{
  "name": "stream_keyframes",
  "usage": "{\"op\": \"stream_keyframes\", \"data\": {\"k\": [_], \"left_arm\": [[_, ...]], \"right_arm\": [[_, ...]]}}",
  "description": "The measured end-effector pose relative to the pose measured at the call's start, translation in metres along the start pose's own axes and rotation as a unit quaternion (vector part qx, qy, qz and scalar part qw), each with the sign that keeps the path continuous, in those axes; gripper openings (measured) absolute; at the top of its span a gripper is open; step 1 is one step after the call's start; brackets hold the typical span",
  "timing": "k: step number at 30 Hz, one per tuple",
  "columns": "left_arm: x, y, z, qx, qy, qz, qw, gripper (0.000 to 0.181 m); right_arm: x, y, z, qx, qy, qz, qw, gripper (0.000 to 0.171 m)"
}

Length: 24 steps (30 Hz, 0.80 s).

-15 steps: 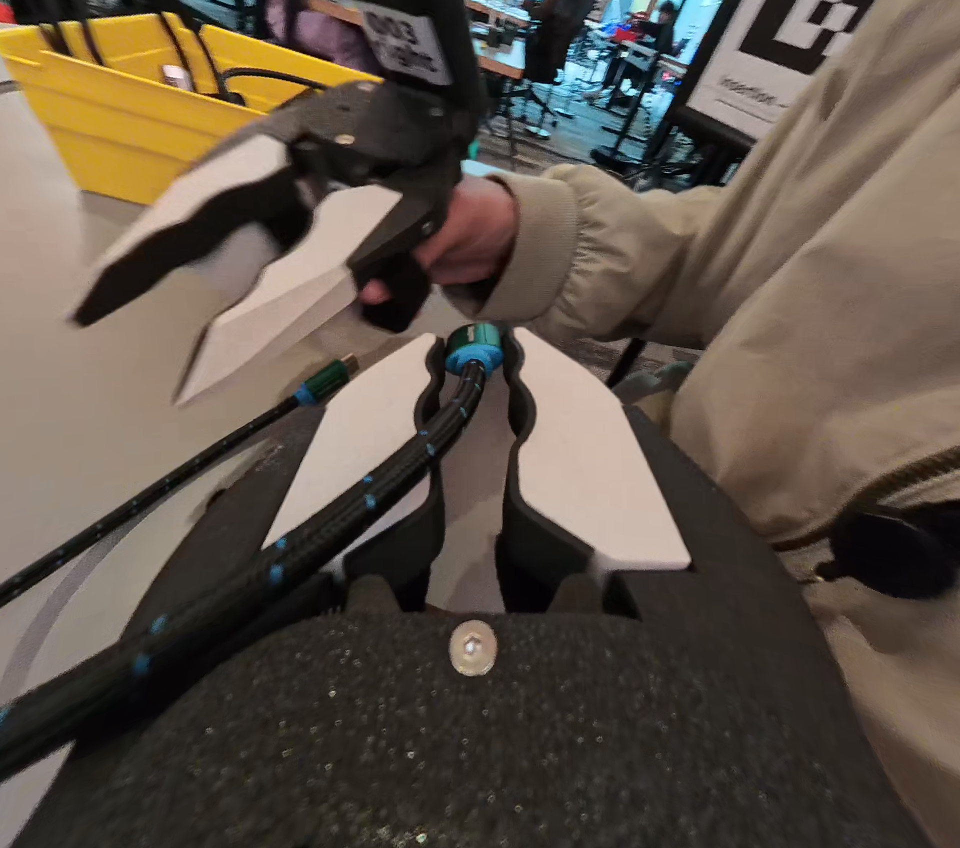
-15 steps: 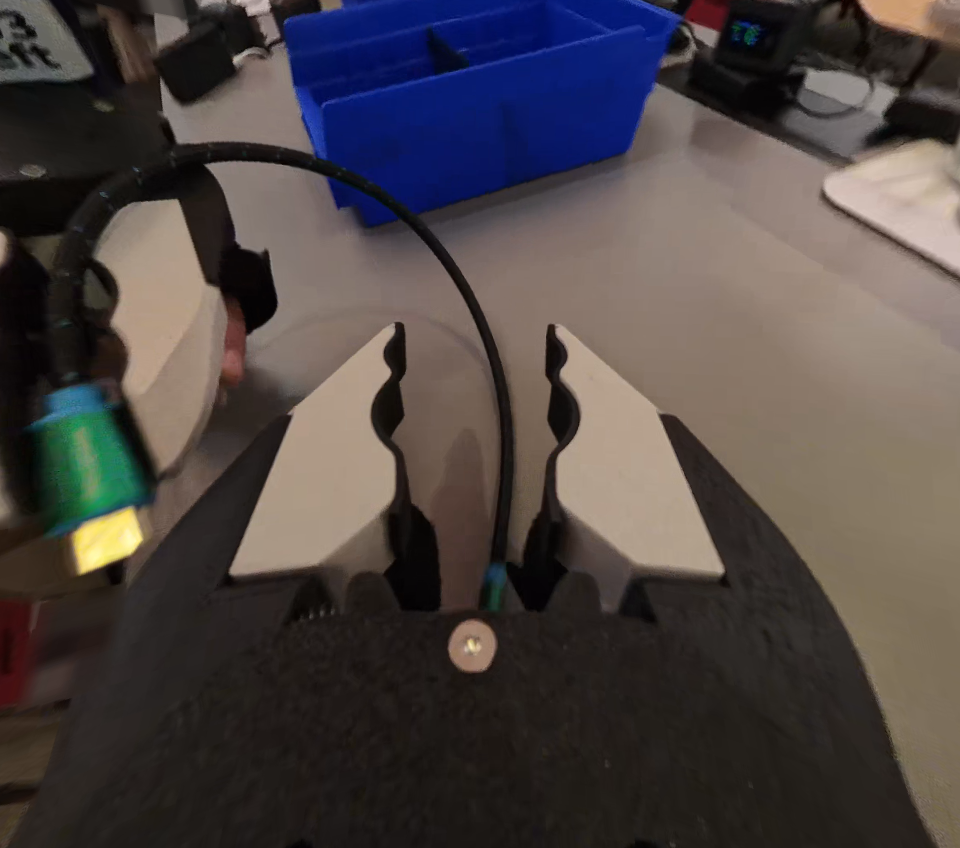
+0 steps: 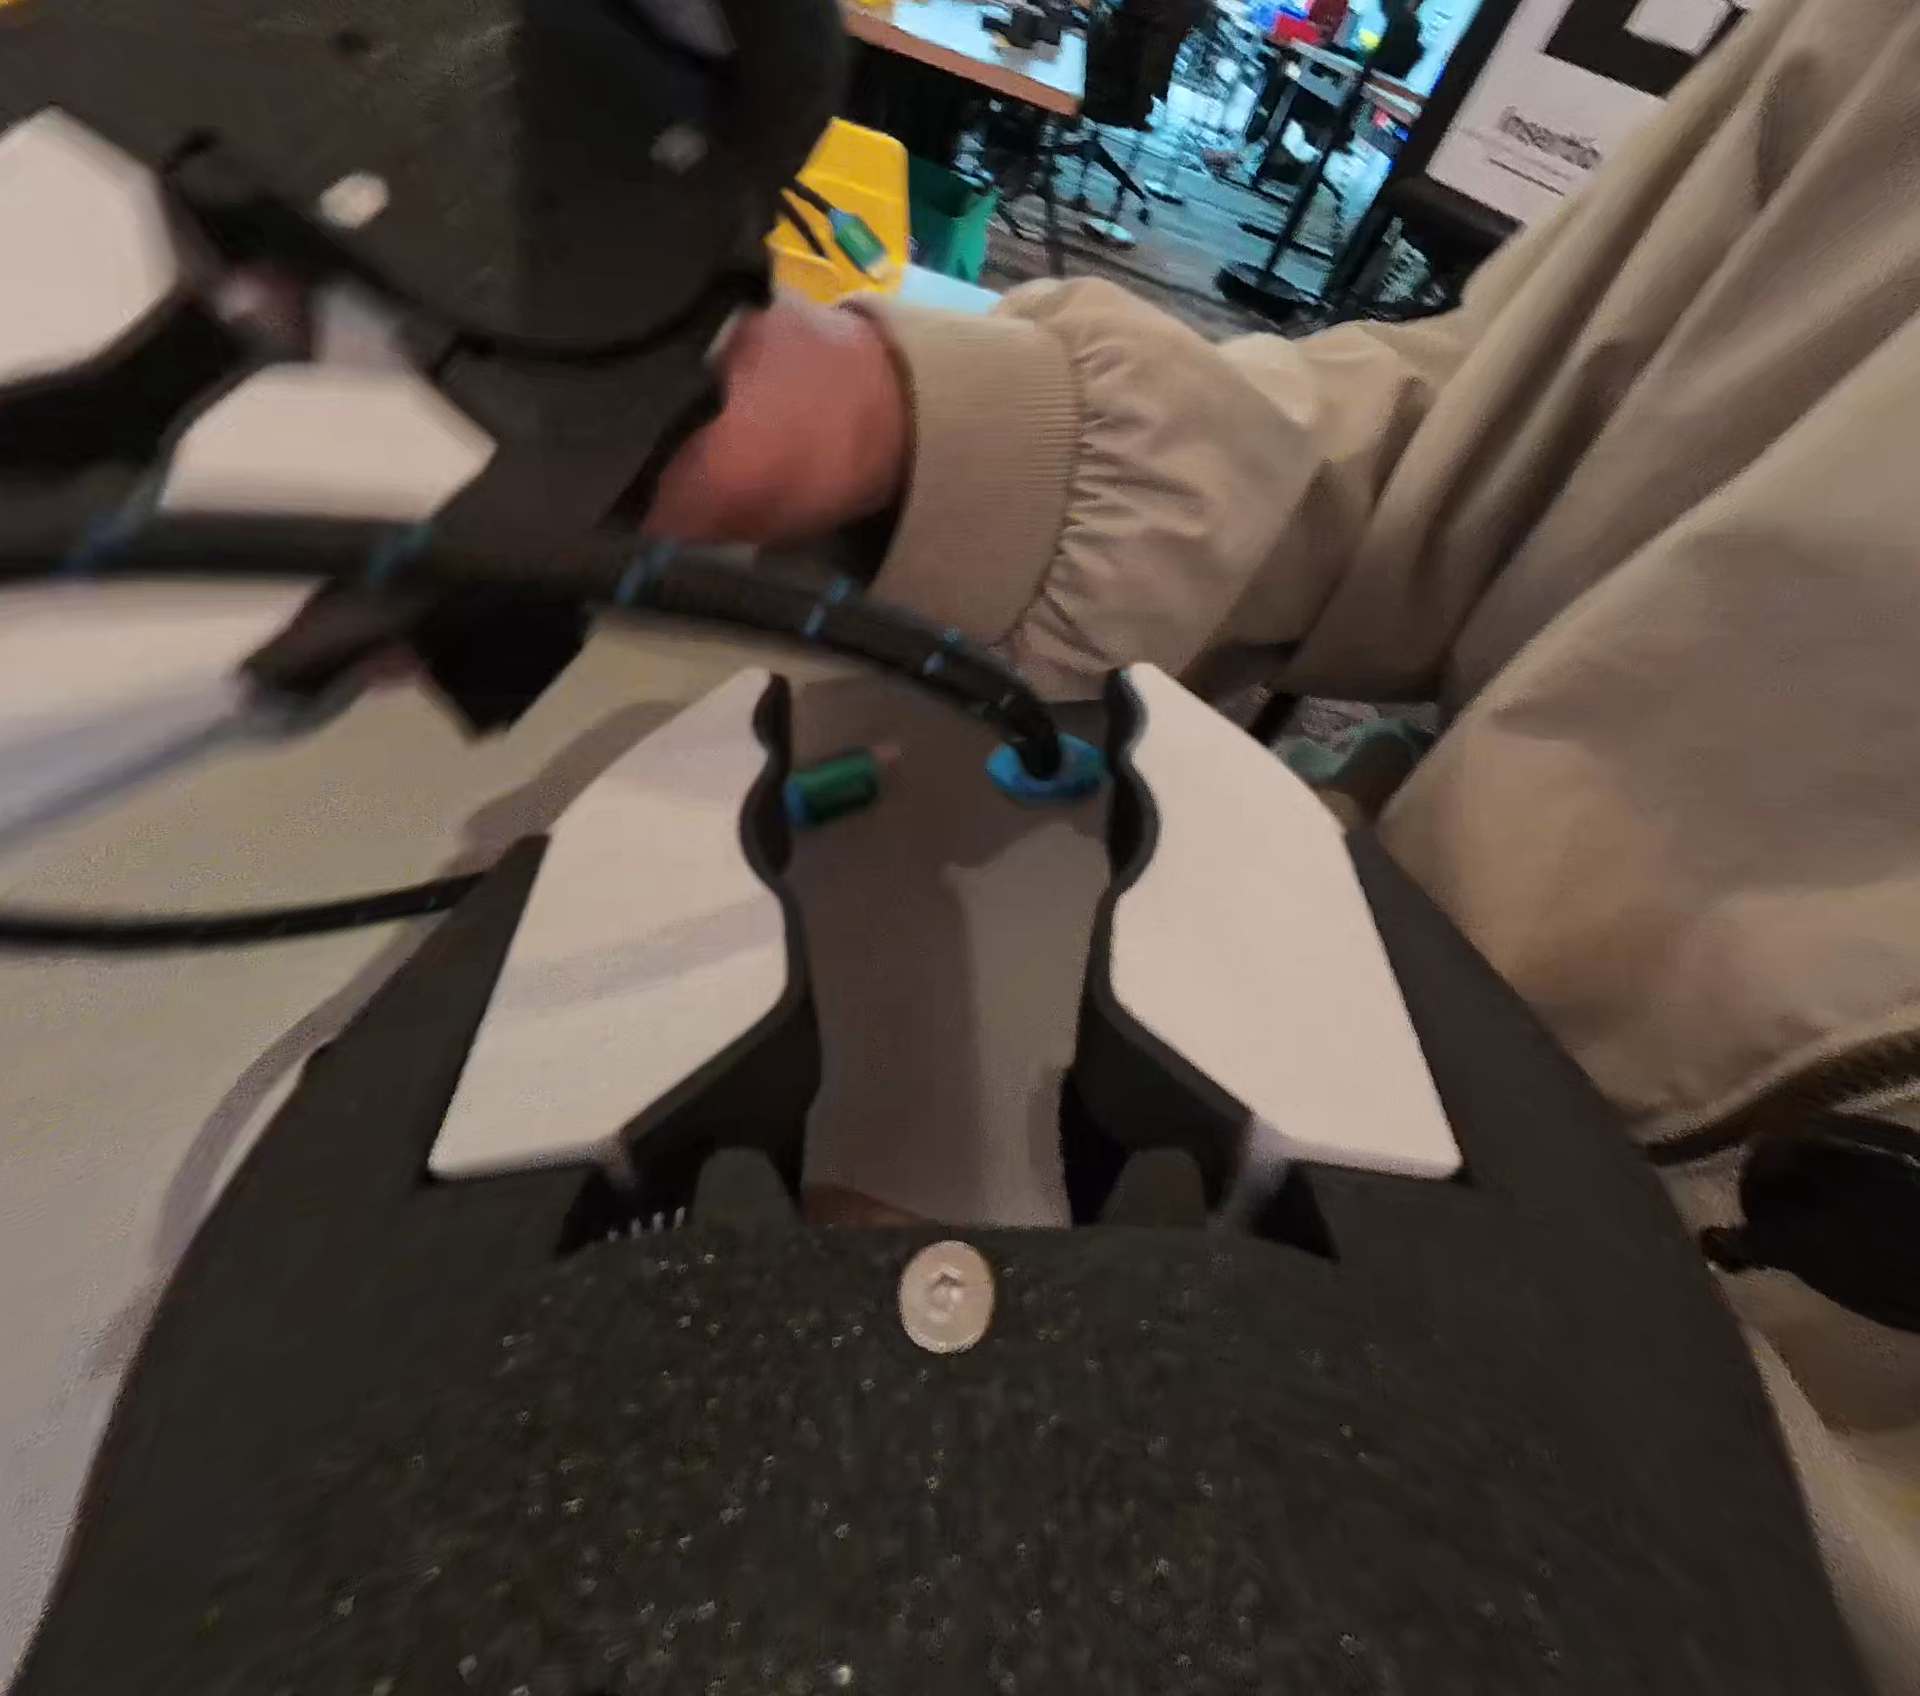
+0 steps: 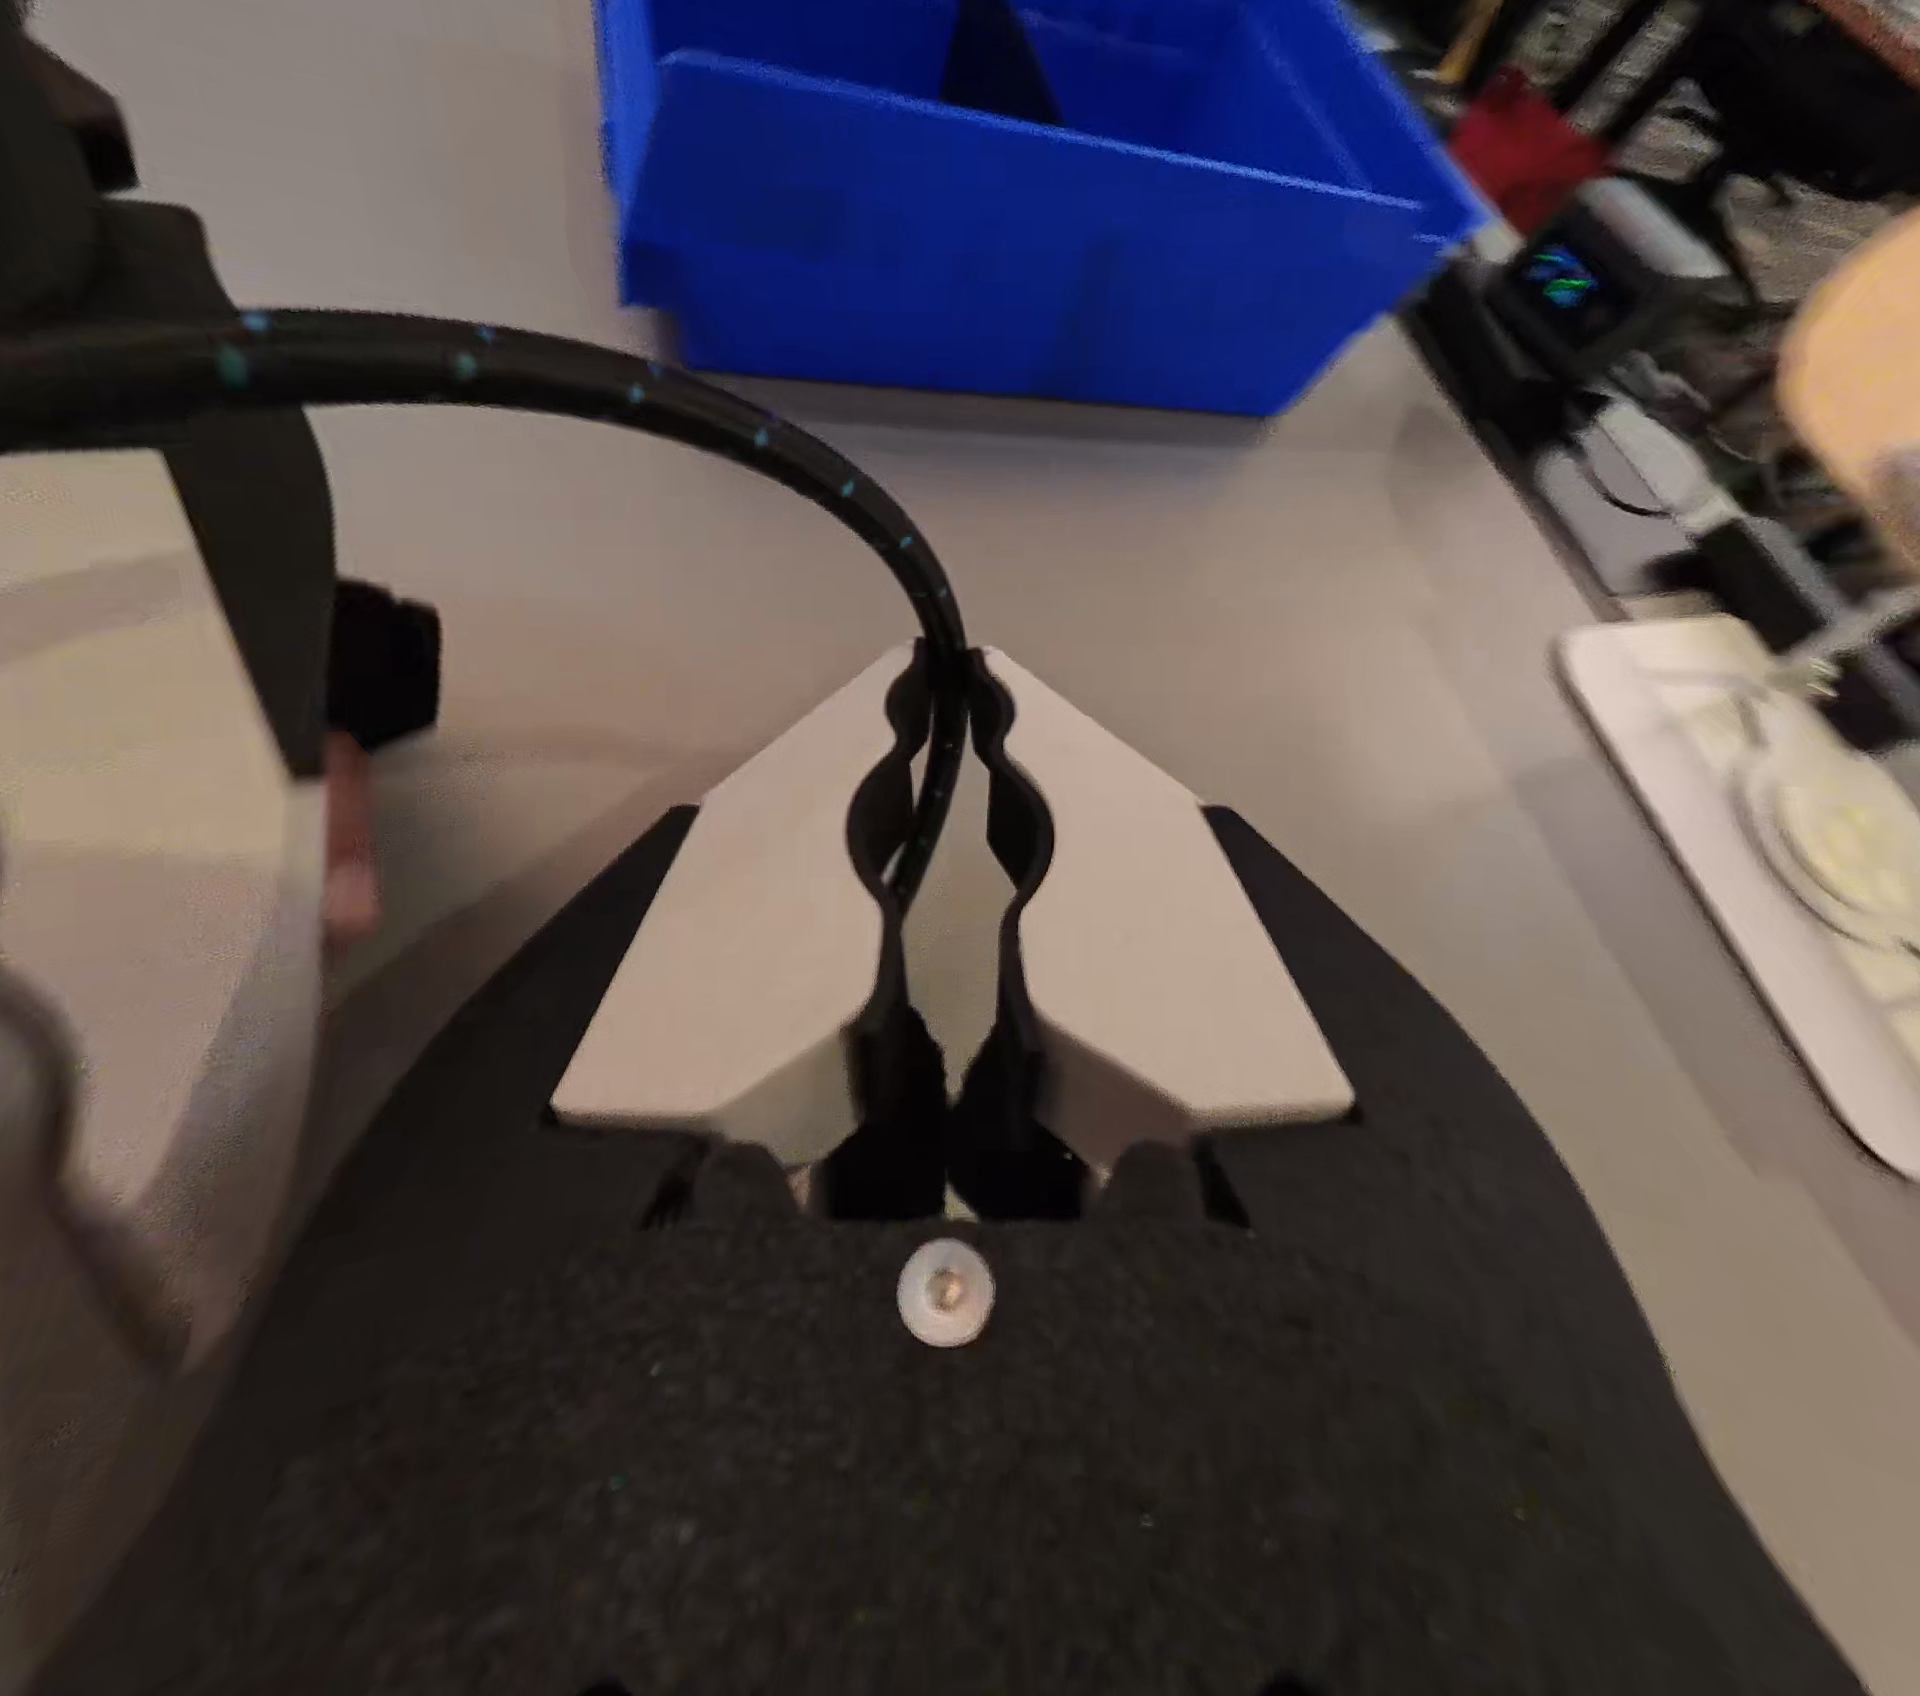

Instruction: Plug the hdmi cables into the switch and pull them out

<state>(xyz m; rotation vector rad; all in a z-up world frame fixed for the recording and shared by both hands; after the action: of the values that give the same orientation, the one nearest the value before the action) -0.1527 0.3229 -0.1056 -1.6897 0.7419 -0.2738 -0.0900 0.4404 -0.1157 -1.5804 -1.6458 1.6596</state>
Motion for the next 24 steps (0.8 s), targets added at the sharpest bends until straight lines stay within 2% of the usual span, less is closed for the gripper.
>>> {"op": "stream_keyframes", "data": {"k": [2,4,7,8,9,12,15,19,24], "left_arm": [[-0.012,-0.01,0.012,-0.006,-0.03,-0.04,0.999,0.068],[-0.025,-0.02,0.026,-0.024,-0.062,-0.081,0.994,0.072],[-0.045,-0.031,0.045,-0.088,-0.069,-0.144,0.983,0.058],[-0.05,-0.032,0.047,-0.106,-0.053,-0.155,0.981,0.063],[-0.056,-0.035,0.052,-0.124,-0.058,-0.172,0.976,0.055],[-0.078,-0.047,0.064,-0.16,-0.068,-0.259,0.95,0.053],[-0.081,-0.042,0.071,-0.171,-0.078,-0.246,0.951,0.054],[-0.078,-0.038,0.073,-0.152,-0.103,-0.223,0.957,0.054],[-0.069,-0.032,0.073,-0.153,-0.104,-0.198,0.962,0.053]], "right_arm": [[-0.031,-0.01,-0.029,0.012,0.06,-0.017,0.998,0.005],[-0.074,-0.024,-0.058,0.018,0.124,-0.032,0.992,0.005],[-0.143,-0.044,-0.085,-0.037,0.21,-0.005,0.977,0.009],[-0.165,-0.049,-0.095,-0.055,0.258,0.016,0.965,0.006],[-0.188,-0.052,-0.106,-0.067,0.302,0.037,0.95,0.006],[-0.233,-0.057,-0.116,-0.066,0.315,0.057,0.945,0.005],[-0.274,-0.044,-0.131,-0.057,0.34,0.108,0.932,0.005],[-0.329,-0.017,-0.151,-0.066,0.399,0.204,0.891,0.005],[-0.369,-0.002,-0.151,-0.062,0.425,0.29,0.855,0.005]]}}
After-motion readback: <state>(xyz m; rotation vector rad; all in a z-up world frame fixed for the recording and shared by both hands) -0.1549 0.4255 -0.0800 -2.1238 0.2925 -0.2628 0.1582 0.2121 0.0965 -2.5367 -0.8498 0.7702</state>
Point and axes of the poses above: each gripper's, where its closed fingertips meet, x out along the fingers, y out of its underside, z = x × y across the jaws, the point moved 3 cm from there along -x, back along the fingers
